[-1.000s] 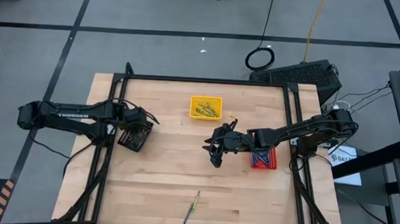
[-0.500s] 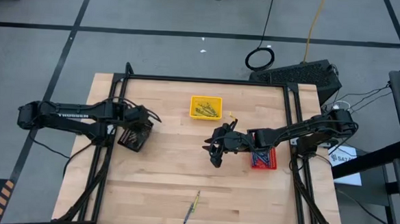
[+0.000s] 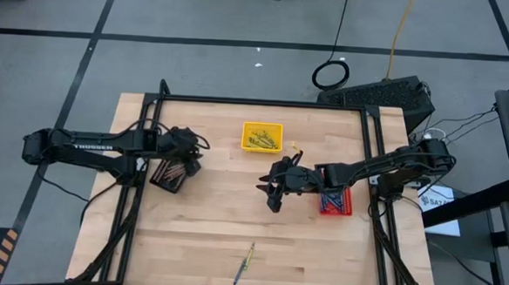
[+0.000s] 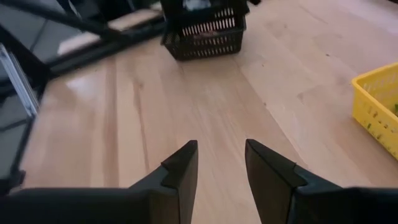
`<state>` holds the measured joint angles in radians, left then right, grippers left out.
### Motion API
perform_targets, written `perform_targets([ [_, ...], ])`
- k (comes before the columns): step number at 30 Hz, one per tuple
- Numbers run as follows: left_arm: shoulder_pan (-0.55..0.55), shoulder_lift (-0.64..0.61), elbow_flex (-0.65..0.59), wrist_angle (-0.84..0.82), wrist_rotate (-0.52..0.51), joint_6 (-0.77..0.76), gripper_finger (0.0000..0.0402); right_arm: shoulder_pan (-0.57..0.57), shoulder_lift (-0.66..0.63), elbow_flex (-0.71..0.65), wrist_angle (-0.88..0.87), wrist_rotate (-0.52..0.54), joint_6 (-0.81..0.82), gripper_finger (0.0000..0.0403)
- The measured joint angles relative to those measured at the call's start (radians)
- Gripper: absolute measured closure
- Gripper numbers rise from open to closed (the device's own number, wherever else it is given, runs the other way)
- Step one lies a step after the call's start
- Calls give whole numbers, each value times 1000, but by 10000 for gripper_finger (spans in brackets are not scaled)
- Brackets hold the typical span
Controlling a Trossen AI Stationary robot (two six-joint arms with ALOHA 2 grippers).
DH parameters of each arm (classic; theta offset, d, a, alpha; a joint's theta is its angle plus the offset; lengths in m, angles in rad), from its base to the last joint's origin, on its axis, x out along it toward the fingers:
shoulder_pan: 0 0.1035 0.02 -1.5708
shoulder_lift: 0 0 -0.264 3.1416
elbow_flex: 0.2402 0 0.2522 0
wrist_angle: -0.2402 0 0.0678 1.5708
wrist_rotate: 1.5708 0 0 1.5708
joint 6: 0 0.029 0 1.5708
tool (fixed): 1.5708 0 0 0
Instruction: Sort crayons
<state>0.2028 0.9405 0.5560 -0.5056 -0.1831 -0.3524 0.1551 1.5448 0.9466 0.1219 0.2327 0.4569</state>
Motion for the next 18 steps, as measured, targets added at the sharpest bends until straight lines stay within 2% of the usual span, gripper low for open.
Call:
perform_targets([
  [5,0,1,0,-1,-27,-7,274,-4,0,0,41,-3,114,284],
  [10,0,22,0,-25,6,-6,274,-1,0,0,31,-145,107,284],
  [16,-11,53,0,-51,171,-20,274,35,2,11,20,-196,53,284],
  [18,-30,55,0,-67,185,-60,274,55,3,20,18,-210,17,284],
])
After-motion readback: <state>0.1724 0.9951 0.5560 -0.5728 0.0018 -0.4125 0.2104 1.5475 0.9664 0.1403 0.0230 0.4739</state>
